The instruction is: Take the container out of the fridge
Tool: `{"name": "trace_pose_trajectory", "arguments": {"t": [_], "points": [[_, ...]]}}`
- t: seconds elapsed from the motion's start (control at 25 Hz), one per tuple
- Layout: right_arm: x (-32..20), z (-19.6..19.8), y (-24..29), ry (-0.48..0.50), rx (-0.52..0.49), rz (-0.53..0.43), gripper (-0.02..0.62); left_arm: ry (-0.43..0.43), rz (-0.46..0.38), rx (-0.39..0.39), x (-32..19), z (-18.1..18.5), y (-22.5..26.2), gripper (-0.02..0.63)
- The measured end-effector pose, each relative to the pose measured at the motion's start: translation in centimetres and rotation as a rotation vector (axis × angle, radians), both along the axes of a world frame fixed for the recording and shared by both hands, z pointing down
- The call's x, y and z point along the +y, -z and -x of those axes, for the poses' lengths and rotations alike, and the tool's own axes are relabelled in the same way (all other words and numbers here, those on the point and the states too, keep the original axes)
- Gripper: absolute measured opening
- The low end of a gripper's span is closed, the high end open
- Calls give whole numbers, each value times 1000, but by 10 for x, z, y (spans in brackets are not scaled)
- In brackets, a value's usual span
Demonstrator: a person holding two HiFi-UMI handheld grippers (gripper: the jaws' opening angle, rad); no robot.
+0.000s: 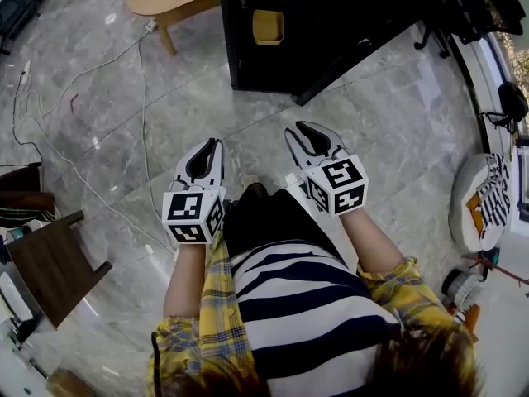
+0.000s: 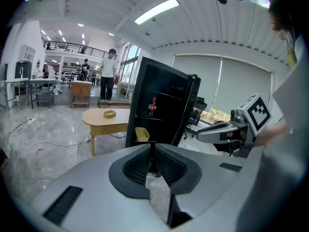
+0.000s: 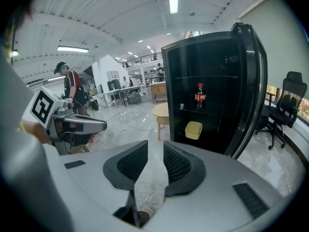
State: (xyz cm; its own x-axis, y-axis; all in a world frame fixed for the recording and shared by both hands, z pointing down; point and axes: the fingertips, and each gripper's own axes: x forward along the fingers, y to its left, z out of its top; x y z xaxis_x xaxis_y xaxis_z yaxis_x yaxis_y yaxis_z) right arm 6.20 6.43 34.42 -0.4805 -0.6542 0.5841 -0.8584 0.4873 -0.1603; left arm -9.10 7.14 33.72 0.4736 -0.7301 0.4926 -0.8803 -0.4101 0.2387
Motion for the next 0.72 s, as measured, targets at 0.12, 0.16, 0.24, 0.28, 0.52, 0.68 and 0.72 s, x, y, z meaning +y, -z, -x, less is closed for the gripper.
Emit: {"name": "trace_pose_trajectory", "arguments": {"t": [0.12,0.16,0.24,0.28,0.52,0.68,0.72], "points": [[-20,4,-6,12,25,-8,97,-1,7,0,-14,6,-6,40],[-25,5,-8,16,31,-8,100,1,9,0,-18,7,-7,40],[-34,6,-13,29,44,-6,108,5,16,-1,-21,11,-12,40],[-38,6,-16,37,53,-6,110,8,21,-3,-23,12,-16,40],[-68,3,-35,107,107,-3,110,40,42,-16,-36,15,-31,40],[-94,1,-49,180,147,-13,110,71,45,-30,-47,11,-42,40],[-101,1,-53,201,157,-17,110,88,44,-30,-50,10,-44,40]]}}
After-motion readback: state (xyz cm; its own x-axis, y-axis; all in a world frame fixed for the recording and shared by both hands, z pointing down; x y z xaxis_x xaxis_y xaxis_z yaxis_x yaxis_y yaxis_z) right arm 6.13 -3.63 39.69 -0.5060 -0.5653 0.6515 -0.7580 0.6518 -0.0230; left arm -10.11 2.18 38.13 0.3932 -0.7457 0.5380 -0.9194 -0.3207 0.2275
